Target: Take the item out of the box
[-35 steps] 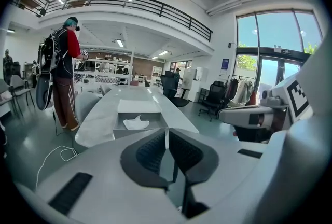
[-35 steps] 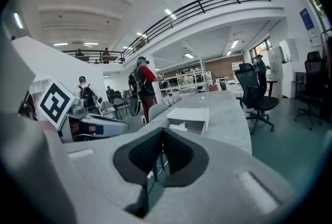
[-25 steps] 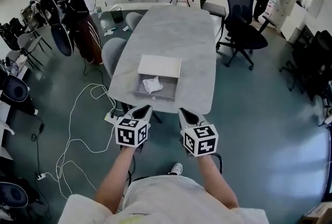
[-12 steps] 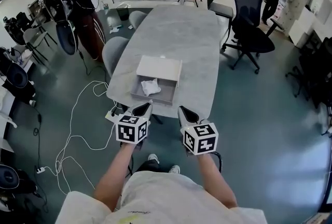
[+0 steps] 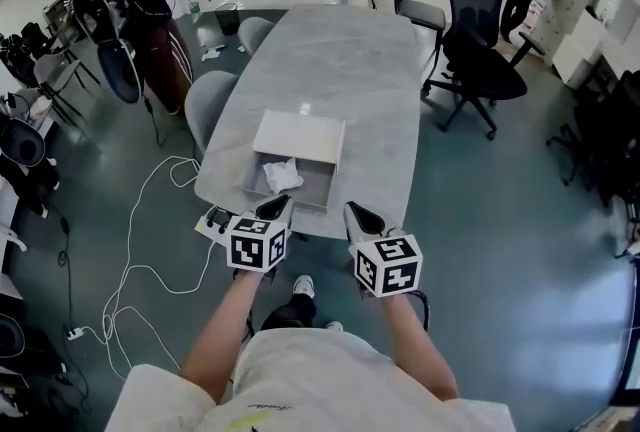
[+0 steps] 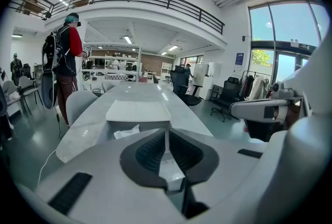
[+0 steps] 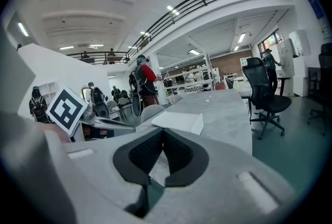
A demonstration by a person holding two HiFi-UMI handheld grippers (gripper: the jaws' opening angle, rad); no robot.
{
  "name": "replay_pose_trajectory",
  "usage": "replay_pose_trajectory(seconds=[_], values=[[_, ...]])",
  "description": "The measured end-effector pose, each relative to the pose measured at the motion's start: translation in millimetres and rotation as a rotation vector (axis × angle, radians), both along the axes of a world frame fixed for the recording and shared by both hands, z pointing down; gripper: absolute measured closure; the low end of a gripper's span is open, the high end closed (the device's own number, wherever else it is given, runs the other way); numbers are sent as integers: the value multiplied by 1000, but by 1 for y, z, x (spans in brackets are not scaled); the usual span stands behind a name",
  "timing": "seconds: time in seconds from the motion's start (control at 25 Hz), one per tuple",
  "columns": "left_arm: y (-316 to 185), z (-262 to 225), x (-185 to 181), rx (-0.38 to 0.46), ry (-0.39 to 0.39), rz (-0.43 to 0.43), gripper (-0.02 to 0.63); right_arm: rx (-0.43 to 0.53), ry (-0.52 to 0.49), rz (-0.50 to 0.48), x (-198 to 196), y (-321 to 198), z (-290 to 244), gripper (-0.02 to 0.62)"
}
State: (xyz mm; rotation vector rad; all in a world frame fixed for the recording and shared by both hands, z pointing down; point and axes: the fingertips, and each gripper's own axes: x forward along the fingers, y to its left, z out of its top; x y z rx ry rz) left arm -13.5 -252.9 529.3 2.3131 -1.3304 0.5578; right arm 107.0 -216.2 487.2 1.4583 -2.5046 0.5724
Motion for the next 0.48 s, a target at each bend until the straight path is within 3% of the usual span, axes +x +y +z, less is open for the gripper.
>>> replay_pose_trajectory(seconds=[0.48], values=[[-73, 50, -13, -114, -88, 21, 581, -29, 9, 23, -6, -64, 11, 591]])
